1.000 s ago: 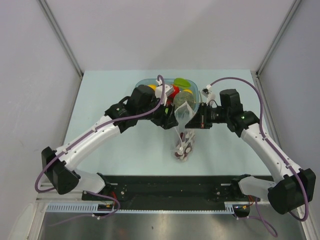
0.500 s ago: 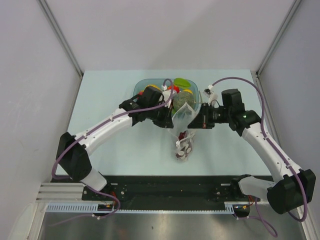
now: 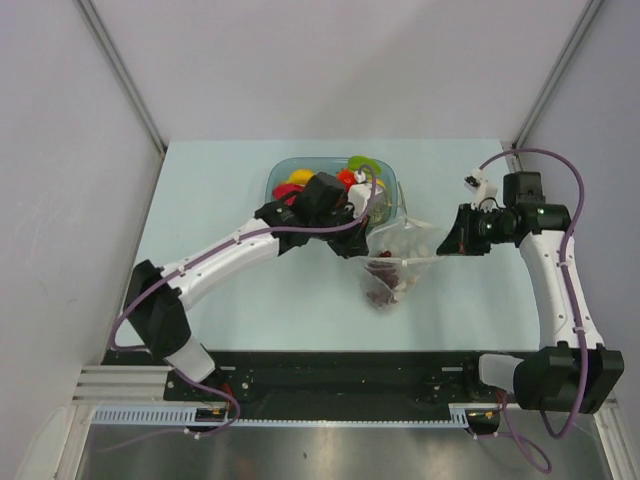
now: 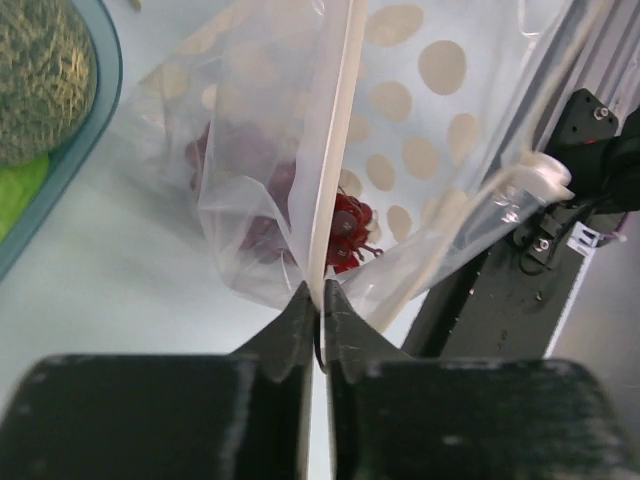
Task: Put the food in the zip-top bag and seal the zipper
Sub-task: Open the zipper of the food storage bag, then pick up the fake fruit from the bin.
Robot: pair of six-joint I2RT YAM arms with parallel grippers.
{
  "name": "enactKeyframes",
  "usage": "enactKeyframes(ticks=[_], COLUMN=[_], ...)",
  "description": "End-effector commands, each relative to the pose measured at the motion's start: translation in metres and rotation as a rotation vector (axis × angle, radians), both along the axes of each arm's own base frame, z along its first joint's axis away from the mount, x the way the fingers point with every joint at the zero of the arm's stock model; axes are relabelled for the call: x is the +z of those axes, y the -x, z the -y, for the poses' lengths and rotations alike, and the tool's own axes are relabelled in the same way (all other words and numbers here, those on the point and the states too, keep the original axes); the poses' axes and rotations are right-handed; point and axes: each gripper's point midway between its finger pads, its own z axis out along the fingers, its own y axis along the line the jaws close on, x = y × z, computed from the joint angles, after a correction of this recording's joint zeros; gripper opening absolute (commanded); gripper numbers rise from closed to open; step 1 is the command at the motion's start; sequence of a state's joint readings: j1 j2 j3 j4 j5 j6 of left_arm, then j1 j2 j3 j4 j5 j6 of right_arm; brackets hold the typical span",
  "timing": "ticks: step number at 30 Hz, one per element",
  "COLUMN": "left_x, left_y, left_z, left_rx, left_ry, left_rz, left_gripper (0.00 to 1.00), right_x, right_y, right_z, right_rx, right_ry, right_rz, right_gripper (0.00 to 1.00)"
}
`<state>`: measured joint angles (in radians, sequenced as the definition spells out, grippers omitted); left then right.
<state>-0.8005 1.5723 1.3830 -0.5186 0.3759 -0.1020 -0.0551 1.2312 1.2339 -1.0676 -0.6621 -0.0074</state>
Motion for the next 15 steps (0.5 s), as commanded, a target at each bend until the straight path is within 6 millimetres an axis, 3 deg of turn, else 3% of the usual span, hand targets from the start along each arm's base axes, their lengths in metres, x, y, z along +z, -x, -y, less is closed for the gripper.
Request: enactKeyframes(ticks=[1, 3, 6, 8, 11, 15], left_x=[0.019, 0.020, 0.056, 0.077, 0.092, 0.079], left_y=[-0.024, -0.032, -0.048, -0.061, -0.078, -0.096], left_z=[0.031, 0.041, 0.053, 0.056, 0.056, 0.065], left_rx=[-0.033, -0.052, -0.082, -0.102, -0.156, -0.301], left_ry=[0.053, 0.066, 0.168, 0.230, 0.249, 0.165], left_rz=[0.094, 0.111, 0.242, 0.363, 0.566, 0.801], left_gripper=[0.15, 0.31, 0.56, 0.71, 0.80, 0.80], right_x=[0.024, 0.024, 0.029, 0.033, 0.030, 0.028], right_y=[0.009, 0.008, 0.007, 0.009, 0.012, 0.011], right_z=[0.029, 0.046, 0.077, 0.085, 0.098, 0.100], right_rx=[-0.008, -0.048, -0.121, -0.127, -0.164, -0.182], right_ry=[0.155, 0.212, 0.261, 0.257, 0.258, 0.248], right_rz=[0.121, 0.125, 0.135, 0.143, 0.115, 0.114], right_gripper=[0.00, 0.00, 0.00, 0.00, 0.00, 0.00])
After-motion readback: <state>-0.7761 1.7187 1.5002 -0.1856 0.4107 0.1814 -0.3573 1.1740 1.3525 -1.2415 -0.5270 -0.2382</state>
